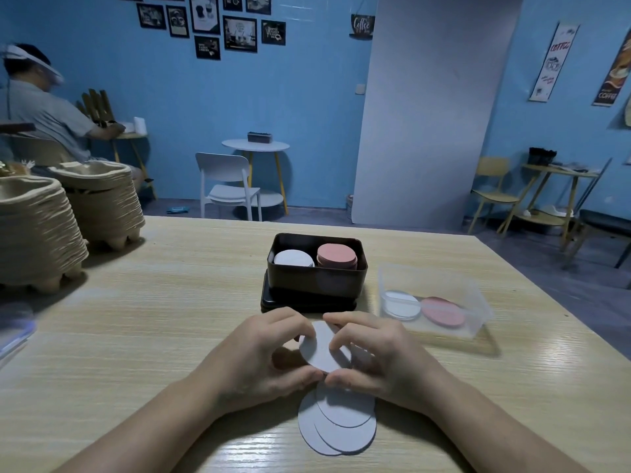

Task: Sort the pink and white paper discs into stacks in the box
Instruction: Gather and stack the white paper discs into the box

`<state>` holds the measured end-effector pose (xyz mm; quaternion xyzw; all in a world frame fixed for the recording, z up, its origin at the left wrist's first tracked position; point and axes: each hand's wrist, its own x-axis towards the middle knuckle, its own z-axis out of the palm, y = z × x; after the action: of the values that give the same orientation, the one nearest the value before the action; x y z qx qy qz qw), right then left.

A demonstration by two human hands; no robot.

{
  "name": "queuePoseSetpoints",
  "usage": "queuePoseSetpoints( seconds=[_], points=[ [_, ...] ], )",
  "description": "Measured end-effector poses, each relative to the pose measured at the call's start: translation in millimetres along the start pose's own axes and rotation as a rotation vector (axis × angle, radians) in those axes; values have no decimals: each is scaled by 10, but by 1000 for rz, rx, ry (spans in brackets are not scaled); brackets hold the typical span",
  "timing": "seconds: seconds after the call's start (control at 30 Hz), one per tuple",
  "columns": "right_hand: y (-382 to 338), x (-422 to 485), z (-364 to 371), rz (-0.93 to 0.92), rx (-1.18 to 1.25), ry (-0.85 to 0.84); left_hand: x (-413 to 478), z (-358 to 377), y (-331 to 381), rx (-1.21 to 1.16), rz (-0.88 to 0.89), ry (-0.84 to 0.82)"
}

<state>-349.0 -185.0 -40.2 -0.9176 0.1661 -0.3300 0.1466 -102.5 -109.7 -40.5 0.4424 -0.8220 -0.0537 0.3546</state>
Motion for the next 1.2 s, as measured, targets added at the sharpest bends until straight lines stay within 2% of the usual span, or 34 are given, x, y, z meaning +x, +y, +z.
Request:
queuePoseSetpoints(
  seconds=[0.17,0.37,0.53,0.73,0.97,1.2],
  points=[
    [9,-27,-67,56,-5,14,130,-13,15,161,7,-88],
    [63,-62,-159,150,-47,184,262,47,-23,-30,-135,-128],
    [74,-67,-157,179,-38,154,220,133,-88,8,-136,-190],
    [84,-84,-150,214,-33,134,111,25,-127,-17,-173,-120],
    [87,-111,-136,264,-49,25,39,-54,-127,-48,-204,134],
    [41,-85,-114,253,2,14,69,50,-50,29,-77,106]
  ],
)
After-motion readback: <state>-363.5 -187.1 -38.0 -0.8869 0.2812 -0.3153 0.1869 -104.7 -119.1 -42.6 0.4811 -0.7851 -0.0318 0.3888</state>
